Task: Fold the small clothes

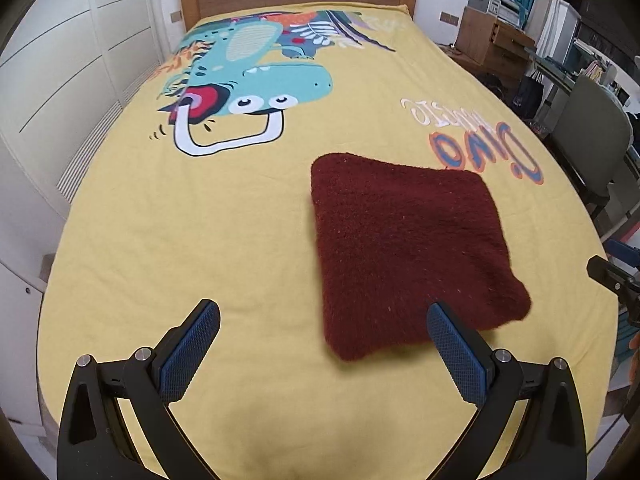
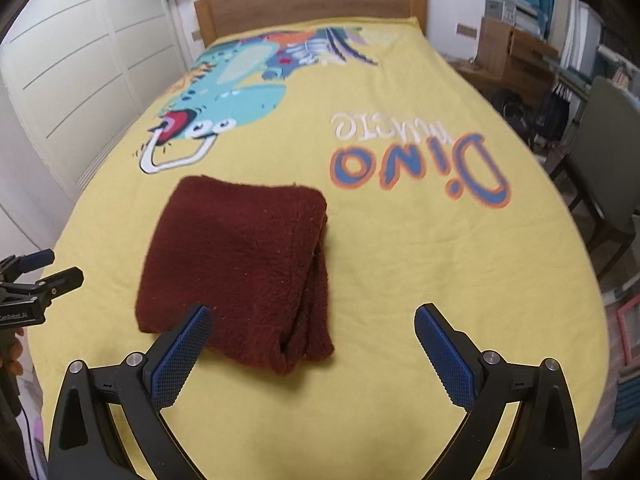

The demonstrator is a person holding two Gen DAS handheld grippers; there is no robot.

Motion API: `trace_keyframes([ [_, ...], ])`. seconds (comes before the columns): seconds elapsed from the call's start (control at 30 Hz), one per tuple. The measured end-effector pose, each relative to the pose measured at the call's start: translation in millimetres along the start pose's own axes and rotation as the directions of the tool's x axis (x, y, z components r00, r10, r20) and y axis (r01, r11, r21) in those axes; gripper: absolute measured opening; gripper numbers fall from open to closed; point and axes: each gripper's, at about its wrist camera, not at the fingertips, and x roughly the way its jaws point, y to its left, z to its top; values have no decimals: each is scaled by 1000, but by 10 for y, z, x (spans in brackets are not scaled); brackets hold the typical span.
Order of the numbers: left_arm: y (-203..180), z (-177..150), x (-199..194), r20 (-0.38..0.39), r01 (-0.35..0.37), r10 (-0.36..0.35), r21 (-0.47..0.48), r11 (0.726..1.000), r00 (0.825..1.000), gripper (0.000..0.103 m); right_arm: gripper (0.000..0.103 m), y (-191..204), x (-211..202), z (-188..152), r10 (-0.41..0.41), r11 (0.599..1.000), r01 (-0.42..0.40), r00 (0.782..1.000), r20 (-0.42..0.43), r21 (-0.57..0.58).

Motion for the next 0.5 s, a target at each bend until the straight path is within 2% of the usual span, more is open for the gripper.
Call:
trace_keyframes([
  [0.17, 34, -150, -250, 19, -33, 33, -17, 999, 999, 102, 102, -28, -271, -145, -7, 1000, 7, 1000, 21, 21],
  [0.5, 21, -416, -342, -3, -69, 69, -3, 998, 998, 102, 102, -135, -450, -401, -27, 999, 27, 1000, -1, 43],
])
